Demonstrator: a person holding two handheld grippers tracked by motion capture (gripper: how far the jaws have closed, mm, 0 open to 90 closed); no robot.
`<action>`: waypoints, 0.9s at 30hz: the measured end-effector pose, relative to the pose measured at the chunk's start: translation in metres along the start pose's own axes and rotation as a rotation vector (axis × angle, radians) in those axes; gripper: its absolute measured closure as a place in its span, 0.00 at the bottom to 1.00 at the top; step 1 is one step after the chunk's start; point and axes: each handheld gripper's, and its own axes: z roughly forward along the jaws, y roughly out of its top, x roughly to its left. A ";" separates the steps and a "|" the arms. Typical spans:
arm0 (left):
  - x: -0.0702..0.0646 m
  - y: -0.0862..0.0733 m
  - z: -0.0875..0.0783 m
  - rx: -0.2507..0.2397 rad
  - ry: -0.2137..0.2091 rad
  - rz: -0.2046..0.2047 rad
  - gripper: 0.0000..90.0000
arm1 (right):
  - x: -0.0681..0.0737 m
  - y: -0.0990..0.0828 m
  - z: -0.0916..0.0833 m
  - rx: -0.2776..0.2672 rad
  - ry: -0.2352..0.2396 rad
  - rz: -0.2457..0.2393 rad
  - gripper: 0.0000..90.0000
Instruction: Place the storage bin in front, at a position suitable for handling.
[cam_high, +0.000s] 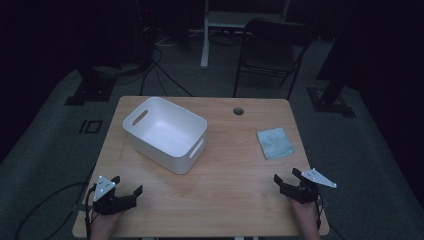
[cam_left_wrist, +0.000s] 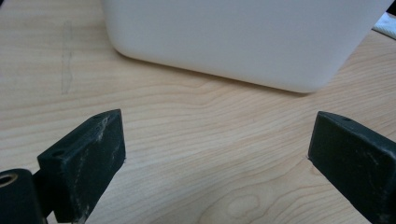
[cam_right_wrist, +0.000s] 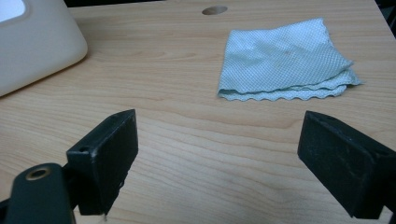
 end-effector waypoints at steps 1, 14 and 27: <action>0.000 0.000 0.000 0.000 0.001 -0.003 0.05 | 0.000 0.000 0.000 0.003 -0.001 0.001 0.13; 0.000 0.001 -0.003 -0.022 0.008 -0.003 0.05 | 0.006 -0.002 0.002 0.039 -0.012 0.028 0.14; -0.003 0.001 -0.004 -0.017 -0.002 -0.009 0.05 | 0.008 0.027 0.005 0.001 -0.005 0.026 0.15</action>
